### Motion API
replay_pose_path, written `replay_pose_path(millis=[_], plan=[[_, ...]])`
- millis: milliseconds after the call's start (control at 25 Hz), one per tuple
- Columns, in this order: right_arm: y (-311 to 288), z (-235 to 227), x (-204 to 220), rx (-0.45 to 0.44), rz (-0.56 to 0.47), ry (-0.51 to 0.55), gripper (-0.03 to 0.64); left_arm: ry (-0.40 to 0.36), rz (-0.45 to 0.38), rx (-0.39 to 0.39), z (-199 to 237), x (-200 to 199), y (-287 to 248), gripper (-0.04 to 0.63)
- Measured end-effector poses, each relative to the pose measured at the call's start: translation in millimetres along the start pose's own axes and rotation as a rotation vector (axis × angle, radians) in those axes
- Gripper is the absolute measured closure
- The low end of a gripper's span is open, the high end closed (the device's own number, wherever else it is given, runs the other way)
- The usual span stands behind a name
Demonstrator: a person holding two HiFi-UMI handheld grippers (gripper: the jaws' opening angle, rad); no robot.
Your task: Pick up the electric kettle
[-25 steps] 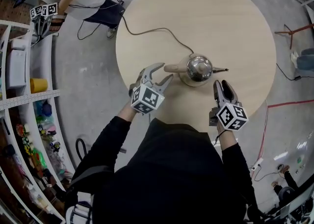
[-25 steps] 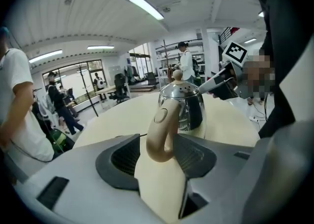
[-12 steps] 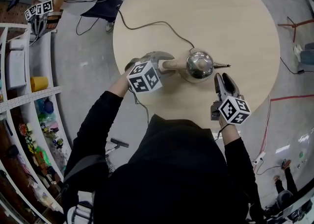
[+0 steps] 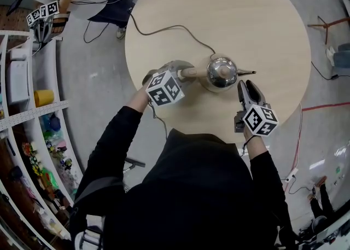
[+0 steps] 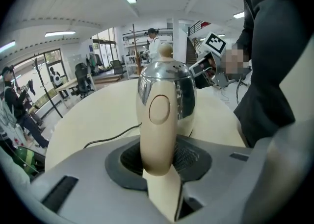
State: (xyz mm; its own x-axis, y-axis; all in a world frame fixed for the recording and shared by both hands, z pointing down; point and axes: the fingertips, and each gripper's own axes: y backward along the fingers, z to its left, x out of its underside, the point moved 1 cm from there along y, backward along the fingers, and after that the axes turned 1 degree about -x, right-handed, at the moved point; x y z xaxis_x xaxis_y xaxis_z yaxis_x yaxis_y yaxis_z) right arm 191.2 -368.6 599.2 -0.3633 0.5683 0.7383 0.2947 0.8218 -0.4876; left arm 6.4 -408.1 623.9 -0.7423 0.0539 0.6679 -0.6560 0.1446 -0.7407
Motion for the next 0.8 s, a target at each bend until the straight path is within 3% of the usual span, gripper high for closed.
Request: replay_pose_path(millis=[160,360,520,640,800], plan=[[-6.4,-0.1,-12.3,-0.005,-0.036,-0.006,0.479,0.065,0.024,-0.031,1.7,8.5,-6.3,0.466],[-17.8,-1.7,-22.0,-0.003,-0.061,-0.011,0.479,0.241,-0.039,-0.049,5.8,11.8,-7.0,0.466],[-27.9,-5.2,-28.9,0.014,-0.072,-0.002,0.479,0.321,-0.082,-0.094,9.1,8.8,-5.4,0.466],[-33.2,-7.1,-29.4,0.026,-0.065,0.016,0.483,0.377,-0.116,-0.168,11.2,8.5,-3.2,0.466],[-37.9,-7.7,-27.3,0.025,-0.049,0.028,0.512,0.511,-0.195,-0.344,14.2,11.6,1.0,0.466]])
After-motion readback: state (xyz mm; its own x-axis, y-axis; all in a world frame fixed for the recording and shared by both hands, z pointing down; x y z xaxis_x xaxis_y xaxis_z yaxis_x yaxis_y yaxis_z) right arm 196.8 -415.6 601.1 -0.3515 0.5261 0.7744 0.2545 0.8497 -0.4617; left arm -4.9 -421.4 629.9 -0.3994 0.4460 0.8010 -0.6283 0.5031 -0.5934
